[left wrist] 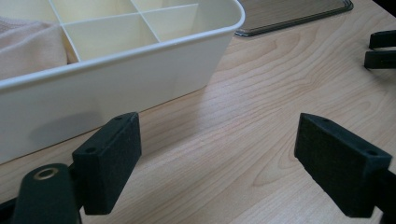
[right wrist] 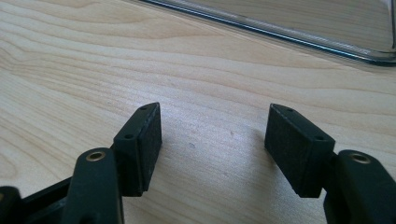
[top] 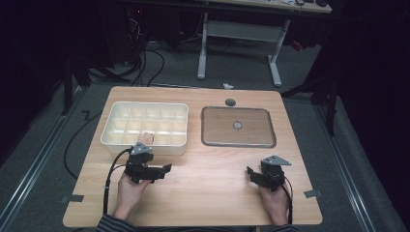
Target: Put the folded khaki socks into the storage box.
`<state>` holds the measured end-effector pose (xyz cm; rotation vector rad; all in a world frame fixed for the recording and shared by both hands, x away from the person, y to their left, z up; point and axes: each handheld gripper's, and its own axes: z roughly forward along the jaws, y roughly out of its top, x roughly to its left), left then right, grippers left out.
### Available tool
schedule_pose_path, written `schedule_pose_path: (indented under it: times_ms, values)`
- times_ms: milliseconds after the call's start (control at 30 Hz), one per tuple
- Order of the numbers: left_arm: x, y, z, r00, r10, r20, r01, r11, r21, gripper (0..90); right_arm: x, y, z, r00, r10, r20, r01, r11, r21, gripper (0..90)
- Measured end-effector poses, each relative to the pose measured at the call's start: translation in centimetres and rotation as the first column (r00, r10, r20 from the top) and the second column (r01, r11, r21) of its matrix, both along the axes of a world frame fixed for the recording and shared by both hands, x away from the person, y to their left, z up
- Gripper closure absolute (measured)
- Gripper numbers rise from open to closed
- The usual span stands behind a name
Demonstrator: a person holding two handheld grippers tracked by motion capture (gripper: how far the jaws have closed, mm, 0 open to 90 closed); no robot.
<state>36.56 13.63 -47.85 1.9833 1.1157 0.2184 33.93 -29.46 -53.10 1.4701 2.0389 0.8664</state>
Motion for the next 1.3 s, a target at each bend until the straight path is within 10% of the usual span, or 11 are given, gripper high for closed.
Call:
schedule_pose_path:
  times_ms: [1067, 1300]
  values:
    - [0.9, -0.9, -2.5, 0.9988, 0.025, -0.042, -0.023, 0.999, 0.039, 16.3, 0.0, 0.0, 0.0, 1.0, 0.001, 0.0, -0.001, 1.0, -0.001, 36.6]
    - [1.3, -1.6, -3.4, 0.9987, 0.032, -0.039, -0.028, 0.9937, 0.108, 17.1, 0.0, 0.0, 0.0, 1.0, 0.0, 0.0, 0.0, 1.0, 0.0, 36.5]
